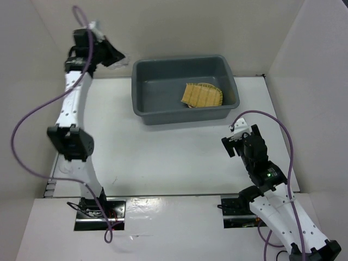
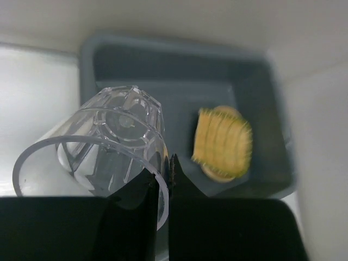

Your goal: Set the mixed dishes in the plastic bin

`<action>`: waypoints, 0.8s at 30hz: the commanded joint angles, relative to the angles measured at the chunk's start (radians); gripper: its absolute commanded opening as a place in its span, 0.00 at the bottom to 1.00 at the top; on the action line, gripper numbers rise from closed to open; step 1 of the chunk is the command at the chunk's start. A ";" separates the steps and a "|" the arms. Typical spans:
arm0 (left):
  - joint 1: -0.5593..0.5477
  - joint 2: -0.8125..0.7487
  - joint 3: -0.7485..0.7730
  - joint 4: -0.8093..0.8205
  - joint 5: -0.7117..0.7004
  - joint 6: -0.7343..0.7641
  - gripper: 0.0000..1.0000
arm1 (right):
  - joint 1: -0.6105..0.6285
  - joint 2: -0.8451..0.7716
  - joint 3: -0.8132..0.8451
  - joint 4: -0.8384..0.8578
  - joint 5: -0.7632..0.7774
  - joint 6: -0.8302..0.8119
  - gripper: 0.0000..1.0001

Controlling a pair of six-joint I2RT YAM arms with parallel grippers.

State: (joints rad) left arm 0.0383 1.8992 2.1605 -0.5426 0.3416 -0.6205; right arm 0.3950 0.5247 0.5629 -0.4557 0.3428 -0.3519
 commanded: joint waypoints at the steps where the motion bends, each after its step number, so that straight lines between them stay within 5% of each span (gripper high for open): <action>1: -0.144 0.191 0.244 -0.453 -0.140 0.225 0.00 | 0.025 -0.006 -0.004 0.065 0.032 0.018 0.98; 6: -0.277 0.357 0.409 -0.519 -0.229 0.216 0.00 | 0.034 -0.006 -0.004 0.065 0.032 0.018 0.98; 16: -0.426 0.534 0.386 -0.565 -0.354 0.234 0.00 | 0.034 -0.006 -0.004 0.065 0.032 0.018 0.98; 22: -0.446 0.571 0.375 -0.574 -0.354 0.234 0.08 | 0.034 -0.006 -0.004 0.065 0.032 0.018 0.98; 24: -0.446 0.571 0.375 -0.585 -0.363 0.234 0.20 | 0.034 -0.006 -0.004 0.065 0.032 0.018 0.98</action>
State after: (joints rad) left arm -0.4095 2.4725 2.5118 -1.1122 0.0074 -0.4088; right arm 0.4194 0.5247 0.5625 -0.4545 0.3561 -0.3485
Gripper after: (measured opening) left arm 0.177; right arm 0.983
